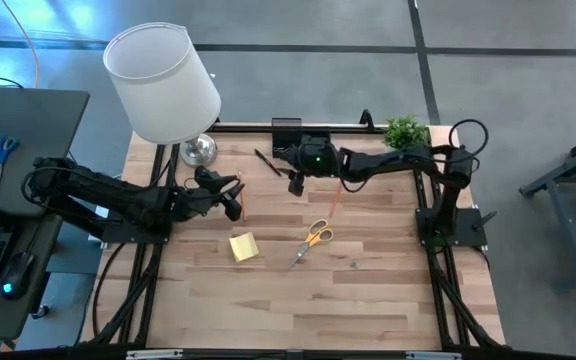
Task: Pick and place office supplies into organizer
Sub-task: Put the pen into the desk organizer
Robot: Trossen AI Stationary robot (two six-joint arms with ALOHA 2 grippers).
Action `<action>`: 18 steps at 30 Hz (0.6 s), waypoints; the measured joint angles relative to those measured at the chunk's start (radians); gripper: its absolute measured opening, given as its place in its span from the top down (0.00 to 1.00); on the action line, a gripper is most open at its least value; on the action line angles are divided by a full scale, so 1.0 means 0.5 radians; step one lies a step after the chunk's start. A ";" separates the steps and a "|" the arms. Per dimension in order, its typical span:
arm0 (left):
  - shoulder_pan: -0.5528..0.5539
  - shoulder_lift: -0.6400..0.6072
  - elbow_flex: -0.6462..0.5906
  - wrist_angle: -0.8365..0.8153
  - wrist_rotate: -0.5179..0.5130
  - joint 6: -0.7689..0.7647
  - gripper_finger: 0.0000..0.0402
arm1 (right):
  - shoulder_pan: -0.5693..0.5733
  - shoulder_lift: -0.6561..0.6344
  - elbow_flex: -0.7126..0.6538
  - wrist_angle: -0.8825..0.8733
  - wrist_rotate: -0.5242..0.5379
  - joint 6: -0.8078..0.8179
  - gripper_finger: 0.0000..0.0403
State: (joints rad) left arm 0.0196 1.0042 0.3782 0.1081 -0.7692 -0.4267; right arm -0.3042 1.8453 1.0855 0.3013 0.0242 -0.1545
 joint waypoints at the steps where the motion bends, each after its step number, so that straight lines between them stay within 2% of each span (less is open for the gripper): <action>1: 0.000 0.000 0.000 0.000 0.000 0.002 0.59 | 0.000 0.019 0.000 0.011 0.004 0.038 0.60; 5: 0.000 -0.001 0.000 0.002 0.000 0.026 0.59 | -0.020 0.115 0.001 0.002 -0.013 0.184 0.60; 10: 0.000 -0.001 0.000 0.004 -0.001 0.044 0.59 | -0.034 0.218 0.002 0.013 0.001 0.214 0.60; 18: -0.001 -0.001 0.000 0.033 0.006 0.059 0.59 | -0.033 0.435 0.193 -0.076 -0.015 0.258 0.60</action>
State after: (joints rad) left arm 0.0193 1.0039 0.3784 0.1244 -0.7660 -0.3972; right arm -0.3206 2.0629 1.1822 0.2633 0.0166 -0.0254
